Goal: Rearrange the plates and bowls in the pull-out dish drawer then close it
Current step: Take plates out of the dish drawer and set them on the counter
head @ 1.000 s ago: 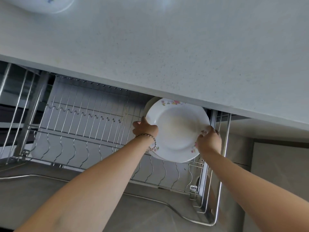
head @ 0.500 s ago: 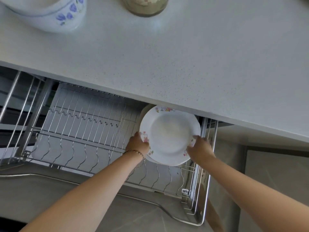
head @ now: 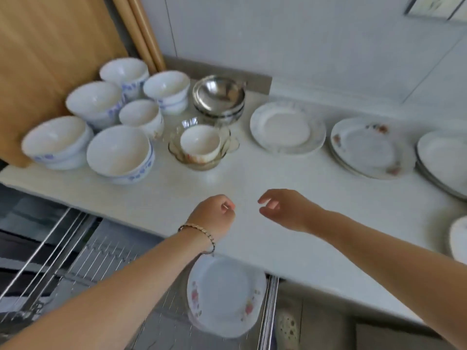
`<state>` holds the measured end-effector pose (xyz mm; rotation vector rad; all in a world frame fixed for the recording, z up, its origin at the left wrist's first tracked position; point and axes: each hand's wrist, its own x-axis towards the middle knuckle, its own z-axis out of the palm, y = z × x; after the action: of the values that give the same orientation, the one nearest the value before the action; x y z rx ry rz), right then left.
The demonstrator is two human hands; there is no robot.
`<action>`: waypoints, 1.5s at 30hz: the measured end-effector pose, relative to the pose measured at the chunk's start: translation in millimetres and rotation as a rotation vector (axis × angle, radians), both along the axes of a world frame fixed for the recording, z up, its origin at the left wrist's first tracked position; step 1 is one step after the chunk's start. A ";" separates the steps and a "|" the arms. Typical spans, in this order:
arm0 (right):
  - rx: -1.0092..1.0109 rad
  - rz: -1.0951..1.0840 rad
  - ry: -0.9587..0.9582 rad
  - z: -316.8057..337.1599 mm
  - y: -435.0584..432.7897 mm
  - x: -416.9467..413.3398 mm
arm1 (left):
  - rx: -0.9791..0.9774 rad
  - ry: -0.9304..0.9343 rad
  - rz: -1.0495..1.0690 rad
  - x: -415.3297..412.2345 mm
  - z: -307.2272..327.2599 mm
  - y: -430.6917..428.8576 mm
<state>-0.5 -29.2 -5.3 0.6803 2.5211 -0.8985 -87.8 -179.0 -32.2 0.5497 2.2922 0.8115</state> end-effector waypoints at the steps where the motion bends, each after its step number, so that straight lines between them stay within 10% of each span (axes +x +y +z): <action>1: 0.037 0.004 0.011 2.9 21.6 -7.0 | 0.009 -0.009 0.026 -4.5 3.9 17.3; 13: 0.358 -0.152 0.085 -37.5 245.3 -85.3 | 0.037 -0.220 0.490 -56.5 -40.6 207.8; 18: 0.253 -0.228 0.056 -57.0 285.9 -124.0 | 0.300 -0.563 0.887 -73.6 -50.3 245.3; 24: 0.143 -0.405 0.110 -79.7 302.8 -136.0 | 0.454 -0.546 1.068 -82.1 -65.7 265.7; 45: -0.428 -0.456 0.417 -33.4 99.1 49.0 | 0.240 -0.336 0.728 53.6 -3.1 26.5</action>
<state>48.5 69.9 -38.8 1.0234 2.4033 -1.8414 -34.2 -152.6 -35.3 -0.3462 2.0769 1.4071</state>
